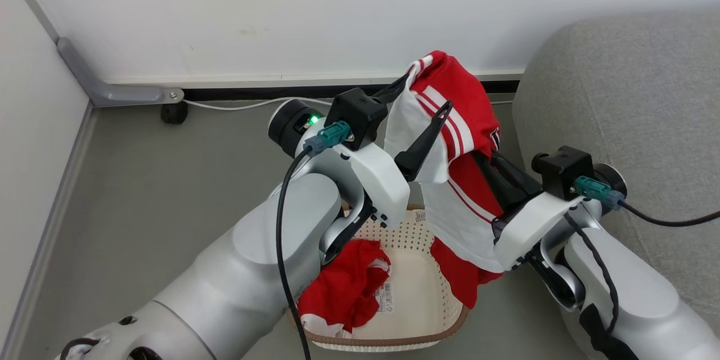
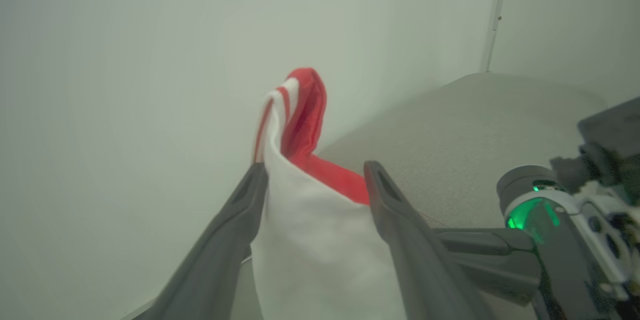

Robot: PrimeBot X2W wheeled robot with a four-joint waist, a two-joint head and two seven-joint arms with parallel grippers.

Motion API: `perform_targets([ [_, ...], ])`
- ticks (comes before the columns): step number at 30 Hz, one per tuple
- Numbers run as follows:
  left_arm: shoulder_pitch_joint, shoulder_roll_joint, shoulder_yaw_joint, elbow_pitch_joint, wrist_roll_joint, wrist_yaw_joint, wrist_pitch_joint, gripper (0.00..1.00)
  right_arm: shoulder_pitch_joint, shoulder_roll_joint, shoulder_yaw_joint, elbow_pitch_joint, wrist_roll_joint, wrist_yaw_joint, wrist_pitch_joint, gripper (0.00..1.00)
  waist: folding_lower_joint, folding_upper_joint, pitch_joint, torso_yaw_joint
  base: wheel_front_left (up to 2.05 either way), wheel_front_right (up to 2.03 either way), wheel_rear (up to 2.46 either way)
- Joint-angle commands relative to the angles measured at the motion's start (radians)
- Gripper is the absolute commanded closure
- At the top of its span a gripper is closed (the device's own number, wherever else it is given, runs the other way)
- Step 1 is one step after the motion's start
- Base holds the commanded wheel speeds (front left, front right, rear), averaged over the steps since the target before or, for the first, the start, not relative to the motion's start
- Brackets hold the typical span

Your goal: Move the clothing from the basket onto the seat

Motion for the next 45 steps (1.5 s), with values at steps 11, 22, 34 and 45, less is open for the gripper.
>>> perform_targets([
  [11,0.053,0.015,0.088,0.084,0.033,-0.069,-0.009,0.0,0.063,-0.024,-0.049,-0.087,0.002,0.007,-0.006,1.0,0.0,0.0,-0.017,-0.093,0.0,0.0,0.0],
  [22,0.077,0.015,0.141,0.11,0.068,-0.089,-0.009,0.0,0.086,-0.042,-0.084,-0.142,0.008,0.007,-0.006,1.0,0.0,0.0,-0.02,-0.185,0.0,0.0,0.0],
  [34,0.126,0.015,0.195,0.085,0.11,-0.105,-0.009,0.0,0.092,-0.049,-0.091,-0.183,0.018,0.007,-0.006,1.0,0.0,0.0,-0.036,-0.306,0.0,0.0,0.0],
  [45,0.19,0.015,0.268,0.069,0.153,-0.112,-0.009,0.0,0.112,-0.067,-0.163,-0.249,0.024,0.007,-0.006,1.0,0.0,0.0,-0.04,-0.433,0.0,0.0,0.0],
])
